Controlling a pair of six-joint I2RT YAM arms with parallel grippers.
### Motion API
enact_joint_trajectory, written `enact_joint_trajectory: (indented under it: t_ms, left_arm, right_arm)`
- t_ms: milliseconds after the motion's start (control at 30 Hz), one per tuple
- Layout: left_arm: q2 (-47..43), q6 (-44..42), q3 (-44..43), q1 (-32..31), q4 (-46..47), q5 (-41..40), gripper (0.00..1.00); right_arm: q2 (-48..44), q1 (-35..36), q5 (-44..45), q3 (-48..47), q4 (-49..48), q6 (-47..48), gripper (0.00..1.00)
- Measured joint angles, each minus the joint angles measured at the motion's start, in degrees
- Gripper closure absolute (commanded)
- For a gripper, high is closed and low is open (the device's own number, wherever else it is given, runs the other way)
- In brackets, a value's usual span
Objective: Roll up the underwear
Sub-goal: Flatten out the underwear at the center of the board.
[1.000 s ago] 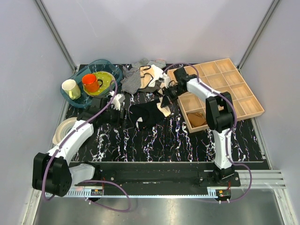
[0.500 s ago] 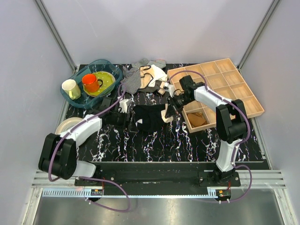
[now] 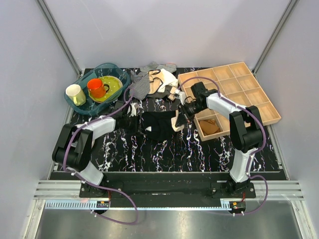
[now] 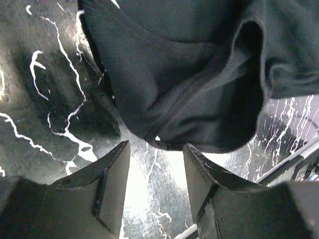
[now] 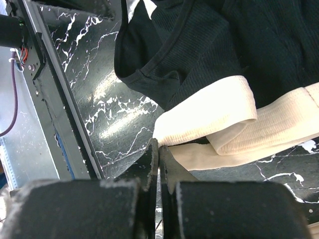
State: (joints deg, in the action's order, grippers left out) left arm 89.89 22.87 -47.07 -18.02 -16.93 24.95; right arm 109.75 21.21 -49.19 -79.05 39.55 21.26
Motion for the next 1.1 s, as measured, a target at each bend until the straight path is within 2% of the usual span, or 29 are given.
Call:
enact_joint_trajectory:
  t_ms: [67, 200, 233, 367, 433, 633, 833, 933, 1033, 1100]
  left_arm:
    - [2.10, 0.90, -0.94, -0.07, 0.70, -0.50, 0.54]
    - [4.74, 1.62, -2.58, -0.07, 1.16, -2.29, 0.64]
    - [5.11, 1.73, -2.78, -0.15, 1.27, -2.69, 0.67]
    - [5.92, 2.27, -2.86, -0.66, 1.64, -4.04, 0.93]
    - [5.97, 2.38, -2.86, -0.98, 1.70, -4.17, 0.97]
    - [4.94, 2.49, -2.14, -1.33, 2.16, -5.07, 1.00]
    - [-1.73, 2.69, 0.50, -0.92, 2.12, -5.29, 1.00]
    - [-4.79, 2.95, 0.81, 1.55, 2.12, -4.52, 1.00]
    - [-5.64, 3.21, -1.14, 5.77, 1.20, -3.13, 1.00]
    - [-4.09, 3.15, -6.16, 8.57, -1.07, -1.09, 1.00]
  right_arm:
    - [-0.15, 0.00, 0.00, 0.55, -0.11, 0.04, 1.00]
    - [-0.22, 0.00, 0.00, 1.03, -0.35, 0.15, 1.00]
    - [-0.26, 0.00, 0.00, 1.03, -0.35, 0.15, 1.00]
    - [-0.55, 0.00, 0.00, 1.07, -0.70, 0.17, 1.00]
    - [-0.72, 0.00, 0.00, 1.09, -0.74, 0.17, 0.99]
    - [-1.73, 0.00, 0.09, 1.88, -0.28, 1.31, 1.00]
    - [-3.15, -0.13, 1.95, 2.86, 1.70, 3.02, 1.00]
    - [-4.00, -0.42, 3.65, 2.32, 2.82, 3.30, 1.00]
    - [-3.15, -0.72, 5.07, -3.10, 5.49, 3.37, 1.00]
    - [-0.81, -0.90, 5.29, -11.72, 7.61, 3.32, 1.00]
